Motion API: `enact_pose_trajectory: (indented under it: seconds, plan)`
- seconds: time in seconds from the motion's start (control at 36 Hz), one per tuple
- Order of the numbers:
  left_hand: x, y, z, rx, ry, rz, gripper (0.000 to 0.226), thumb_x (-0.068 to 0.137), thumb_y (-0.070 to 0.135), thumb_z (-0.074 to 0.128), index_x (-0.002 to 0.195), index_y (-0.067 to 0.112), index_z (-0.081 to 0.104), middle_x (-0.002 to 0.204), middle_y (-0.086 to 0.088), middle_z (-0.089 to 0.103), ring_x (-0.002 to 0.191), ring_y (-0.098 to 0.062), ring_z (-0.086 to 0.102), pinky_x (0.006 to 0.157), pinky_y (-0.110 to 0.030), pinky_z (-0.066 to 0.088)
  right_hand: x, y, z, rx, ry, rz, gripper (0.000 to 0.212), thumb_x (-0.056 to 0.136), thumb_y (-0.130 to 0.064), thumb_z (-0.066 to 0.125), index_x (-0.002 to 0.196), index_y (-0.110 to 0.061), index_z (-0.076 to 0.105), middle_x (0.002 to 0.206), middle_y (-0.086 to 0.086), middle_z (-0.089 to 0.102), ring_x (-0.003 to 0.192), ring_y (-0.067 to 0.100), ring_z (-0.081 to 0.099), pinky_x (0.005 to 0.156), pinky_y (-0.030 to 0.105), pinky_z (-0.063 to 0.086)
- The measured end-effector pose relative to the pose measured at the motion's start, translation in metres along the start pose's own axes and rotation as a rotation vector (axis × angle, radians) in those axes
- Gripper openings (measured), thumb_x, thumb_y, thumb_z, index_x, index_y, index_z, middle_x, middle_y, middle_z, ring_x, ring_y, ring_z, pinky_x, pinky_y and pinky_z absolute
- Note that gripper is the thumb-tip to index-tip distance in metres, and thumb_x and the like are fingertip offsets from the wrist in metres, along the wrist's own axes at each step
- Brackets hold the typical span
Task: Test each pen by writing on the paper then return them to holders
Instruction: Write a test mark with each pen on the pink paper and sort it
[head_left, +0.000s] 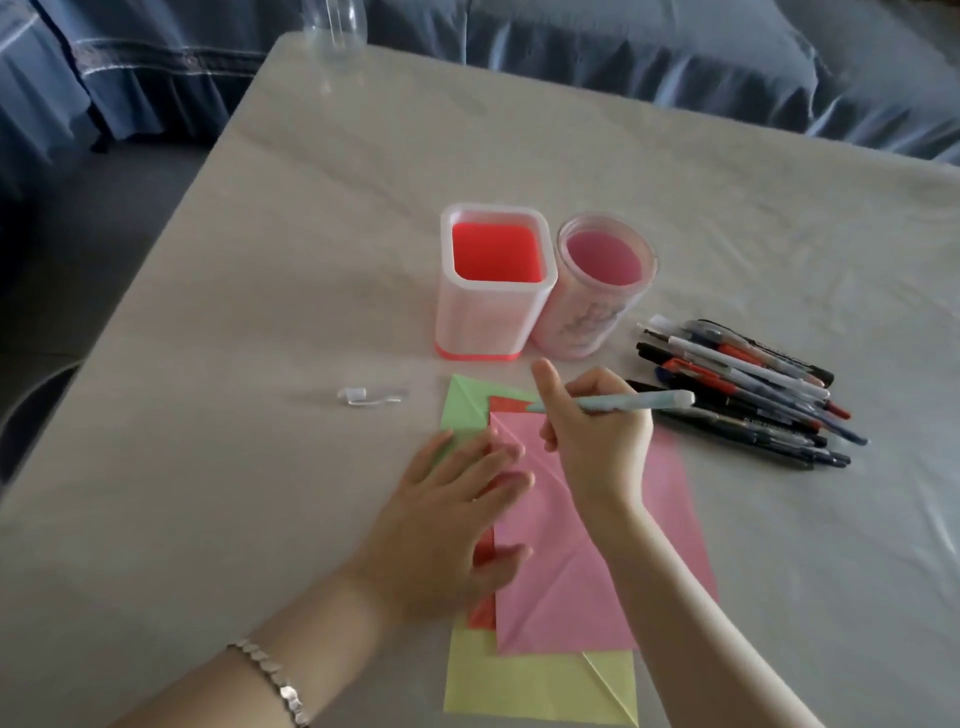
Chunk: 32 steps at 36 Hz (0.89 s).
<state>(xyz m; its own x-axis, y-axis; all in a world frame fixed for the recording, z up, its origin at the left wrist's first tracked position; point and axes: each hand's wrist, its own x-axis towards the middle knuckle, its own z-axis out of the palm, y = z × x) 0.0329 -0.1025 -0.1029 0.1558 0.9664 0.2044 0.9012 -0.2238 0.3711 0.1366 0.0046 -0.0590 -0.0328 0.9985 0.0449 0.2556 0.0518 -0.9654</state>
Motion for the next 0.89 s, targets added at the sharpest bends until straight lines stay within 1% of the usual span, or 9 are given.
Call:
enact_pose_trajectory:
  seconds: [0.08,0.14,0.19,0.28,0.42,0.5,0.56,0.67,0.89]
  plan:
    - [0.001,0.0,0.001,-0.002,0.002,-0.019,0.054,0.073,0.053,0.049,0.11,0.018,0.067,0.125,-0.004,0.061,0.122,-0.022,0.051,0.105,-0.039,0.025,0.001,0.011,0.01,-0.053,0.038,-0.021,0.047,0.078,-0.026,0.071,0.047,-0.009,0.041,0.038,0.001,0.05,0.036,0.013,0.046,0.047,0.03,0.042]
    - [0.002,-0.001,0.001,-0.034,0.012,-0.037,0.055,0.071,0.054,0.05,0.108,0.016,0.068,0.122,-0.005,0.062,0.123,-0.021,0.048,0.106,-0.038,0.024,0.002,0.018,0.015,-0.082,0.073,-0.036,0.048,0.08,-0.016,0.067,0.044,-0.015,0.035,0.035,-0.008,0.04,0.037,0.006,0.04,0.046,0.026,0.036]
    - [0.002,-0.001,0.001,-0.057,0.023,-0.05,0.057,0.072,0.055,0.051,0.109,0.016,0.069,0.122,-0.005,0.062,0.124,-0.018,0.042,0.106,-0.038,0.023,0.001,0.024,0.019,-0.117,0.093,-0.081,0.049,0.08,-0.01,0.063,0.044,-0.021,0.03,0.036,-0.008,0.037,0.038,0.006,0.035,0.045,0.019,0.03]
    - [0.002,-0.002,0.002,-0.101,0.055,-0.056,0.054,0.074,0.053,0.052,0.108,0.014,0.069,0.121,-0.005,0.063,0.124,-0.017,0.042,0.107,-0.037,0.023,0.001,0.028,0.021,-0.137,0.107,-0.141,0.043,0.075,-0.015,0.057,0.045,-0.024,0.027,0.038,-0.007,0.038,0.038,0.006,0.031,0.043,0.014,0.025]
    - [0.002,-0.006,0.003,-0.194,0.102,-0.078,0.048,0.075,0.048,0.056,0.103,0.012,0.071,0.119,-0.005,0.064,0.122,-0.013,0.045,0.107,-0.032,0.025,0.002,0.032,0.021,-0.137,0.092,-0.17,0.038,0.072,-0.018,0.056,0.045,-0.021,0.03,0.04,-0.006,0.036,0.038,0.007,0.03,0.042,0.017,0.026]
    - [0.002,-0.006,0.003,-0.211,0.103,-0.082,0.048,0.075,0.049,0.056,0.103,0.012,0.071,0.119,-0.005,0.064,0.123,-0.012,0.045,0.106,-0.032,0.027,0.002,0.033,0.022,-0.161,0.079,-0.179,0.036,0.072,-0.019,0.057,0.045,-0.015,0.034,0.04,-0.004,0.034,0.039,0.007,0.031,0.043,0.018,0.027]
    - [0.002,-0.006,0.002,-0.216,0.106,-0.079,0.048,0.075,0.048,0.056,0.103,0.012,0.07,0.12,-0.004,0.064,0.123,-0.012,0.045,0.107,-0.032,0.027,0.002,0.033,0.022,-0.167,0.067,-0.188,0.035,0.072,-0.018,0.057,0.045,-0.008,0.037,0.039,-0.005,0.034,0.038,0.005,0.033,0.043,0.016,0.027]
    - [0.002,-0.005,0.001,-0.214,0.103,-0.078,0.048,0.074,0.048,0.057,0.102,0.012,0.07,0.121,-0.004,0.064,0.123,-0.012,0.045,0.106,-0.033,0.028,0.001,0.033,0.022,-0.176,0.051,-0.198,0.034,0.072,-0.017,0.058,0.045,-0.006,0.04,0.039,-0.008,0.04,0.038,0.004,0.038,0.043,0.013,0.028]
    - [0.003,-0.004,0.002,-0.223,0.111,-0.085,0.047,0.074,0.048,0.056,0.102,0.013,0.07,0.12,-0.003,0.064,0.123,-0.011,0.045,0.106,-0.033,0.028,0.001,0.032,0.023,-0.238,0.072,-0.224,0.033,0.072,-0.02,0.057,0.045,-0.008,0.04,0.039,-0.003,0.04,0.043,0.014,0.038,0.047,0.024,0.032]
